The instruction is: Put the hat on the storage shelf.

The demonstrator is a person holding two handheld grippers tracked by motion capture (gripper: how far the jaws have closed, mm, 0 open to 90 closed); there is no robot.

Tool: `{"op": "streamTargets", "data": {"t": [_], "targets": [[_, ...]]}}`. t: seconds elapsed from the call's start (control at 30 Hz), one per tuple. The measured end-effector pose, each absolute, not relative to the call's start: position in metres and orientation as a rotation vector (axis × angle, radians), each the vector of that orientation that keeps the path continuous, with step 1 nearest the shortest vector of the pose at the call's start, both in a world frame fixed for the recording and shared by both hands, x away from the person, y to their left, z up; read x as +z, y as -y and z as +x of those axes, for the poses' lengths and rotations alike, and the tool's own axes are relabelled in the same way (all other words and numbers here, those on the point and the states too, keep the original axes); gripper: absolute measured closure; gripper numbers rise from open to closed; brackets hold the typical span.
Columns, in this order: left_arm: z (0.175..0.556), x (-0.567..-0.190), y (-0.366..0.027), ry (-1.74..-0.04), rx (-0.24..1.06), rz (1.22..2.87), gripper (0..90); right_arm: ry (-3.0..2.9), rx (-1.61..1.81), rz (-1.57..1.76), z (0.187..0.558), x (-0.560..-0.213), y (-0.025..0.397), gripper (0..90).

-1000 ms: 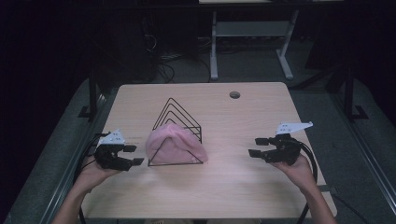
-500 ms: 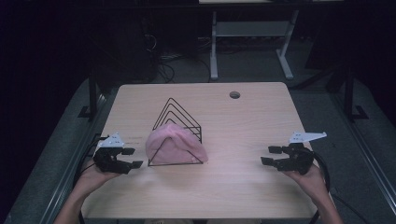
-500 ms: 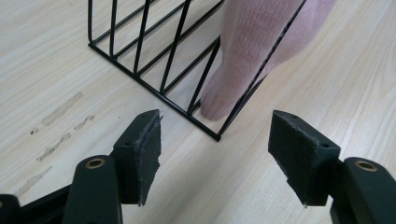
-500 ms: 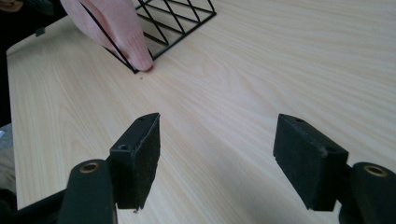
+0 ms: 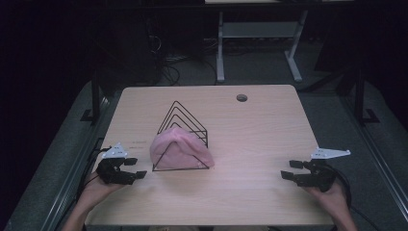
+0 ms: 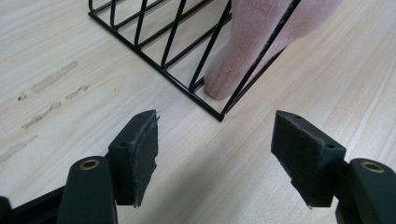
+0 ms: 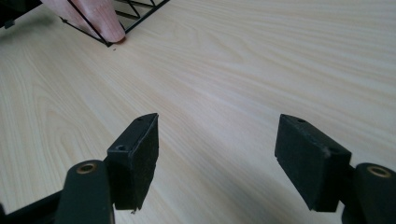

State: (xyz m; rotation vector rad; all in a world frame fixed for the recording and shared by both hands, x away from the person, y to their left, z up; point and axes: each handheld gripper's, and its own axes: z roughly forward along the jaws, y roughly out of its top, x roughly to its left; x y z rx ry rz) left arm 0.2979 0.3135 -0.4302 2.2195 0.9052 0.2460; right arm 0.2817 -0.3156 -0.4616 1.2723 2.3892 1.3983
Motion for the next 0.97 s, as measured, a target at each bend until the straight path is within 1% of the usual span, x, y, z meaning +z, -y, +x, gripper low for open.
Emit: {"op": "streamTargets", "data": {"t": [0.33,0.63,0.73,0.97], "targets": [[0.291,-0.436,-0.315,-0.950,0.305,2.195,27.9,-2.347,1.377,1.314,0.267,-0.469,0.330,28.2],[0.283,-0.443,-0.315,-0.975,0.352,2.162,27.7,-2.337,1.369,1.315,0.260,-0.471,0.330,27.1],[0.277,-0.446,-0.315,-0.994,0.350,2.123,27.5,-2.338,1.357,1.296,0.258,-0.473,0.328,26.5],[0.269,-0.448,-0.313,-0.959,0.357,2.149,26.9,-2.335,1.347,1.263,0.252,-0.470,0.322,25.5]]}}
